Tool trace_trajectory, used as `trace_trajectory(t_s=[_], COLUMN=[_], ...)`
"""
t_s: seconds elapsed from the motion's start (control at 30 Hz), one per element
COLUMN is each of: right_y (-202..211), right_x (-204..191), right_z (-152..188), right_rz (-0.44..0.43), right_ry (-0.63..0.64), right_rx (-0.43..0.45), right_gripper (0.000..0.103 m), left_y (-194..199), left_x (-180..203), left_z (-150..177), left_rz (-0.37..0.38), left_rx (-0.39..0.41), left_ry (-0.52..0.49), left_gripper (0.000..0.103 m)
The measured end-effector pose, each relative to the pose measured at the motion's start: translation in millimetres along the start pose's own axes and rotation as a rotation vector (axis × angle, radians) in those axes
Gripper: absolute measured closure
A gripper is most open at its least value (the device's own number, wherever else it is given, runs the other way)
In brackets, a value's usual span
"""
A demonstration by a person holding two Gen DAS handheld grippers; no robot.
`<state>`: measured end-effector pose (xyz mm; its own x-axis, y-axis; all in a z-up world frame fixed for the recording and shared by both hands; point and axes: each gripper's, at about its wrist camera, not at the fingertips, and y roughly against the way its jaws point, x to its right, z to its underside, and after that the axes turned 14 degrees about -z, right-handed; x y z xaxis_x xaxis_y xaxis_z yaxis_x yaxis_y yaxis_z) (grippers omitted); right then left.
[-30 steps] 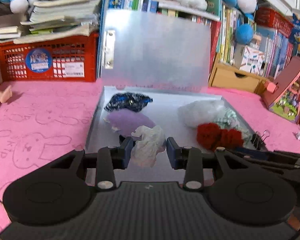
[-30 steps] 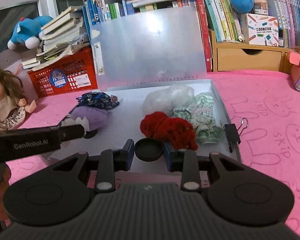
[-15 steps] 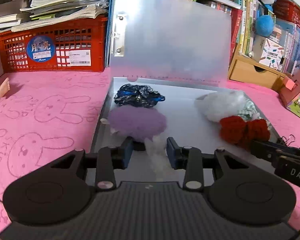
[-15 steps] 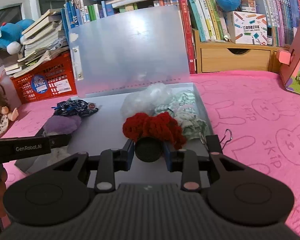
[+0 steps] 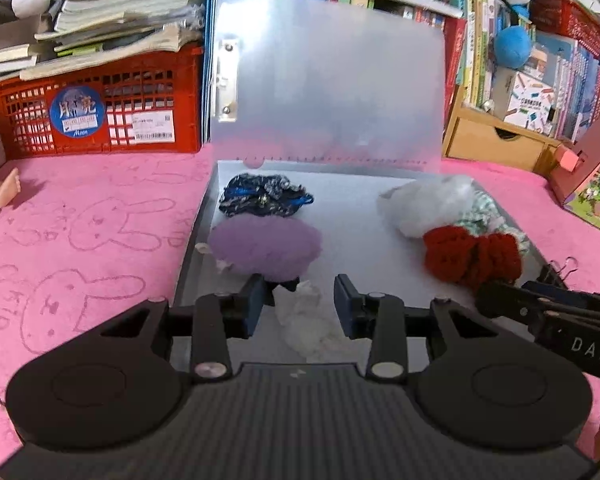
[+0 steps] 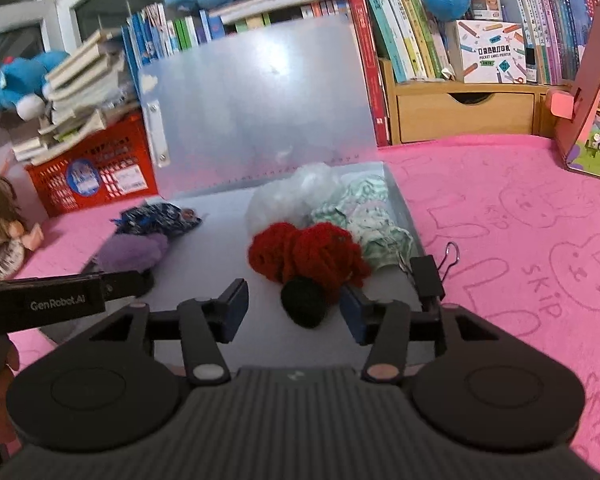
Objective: Organize objects
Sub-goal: 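Lower both items into the white box and open both grippers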
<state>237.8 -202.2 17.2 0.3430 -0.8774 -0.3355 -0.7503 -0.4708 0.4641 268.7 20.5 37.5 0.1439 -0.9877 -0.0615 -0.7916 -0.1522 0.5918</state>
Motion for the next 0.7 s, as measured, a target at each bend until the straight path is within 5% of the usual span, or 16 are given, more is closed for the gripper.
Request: trace_trajectory(t_s=[0.23, 0.37, 0.7], right_y=[23, 38, 76], right_x=[-13, -18, -27], right_z=[0, 1, 20], right_rz=[-0.036, -0.061, -0.09], right_ry=[0.027, 0.033, 0.051], right_rx=[0.05, 0.076, 0.095], right_gripper=[0.027, 0.018, 0.014], left_y=[30, 50, 103], left_x=[-1, -4, -18], left_z=[-4, -1, 17], left_rz=[0.036, 0.076, 0.102], left_rx=[0.036, 0.063, 0.131], left_ry=[0.002, -0.011, -0.032], left_gripper=[0.036, 0.032, 0.029])
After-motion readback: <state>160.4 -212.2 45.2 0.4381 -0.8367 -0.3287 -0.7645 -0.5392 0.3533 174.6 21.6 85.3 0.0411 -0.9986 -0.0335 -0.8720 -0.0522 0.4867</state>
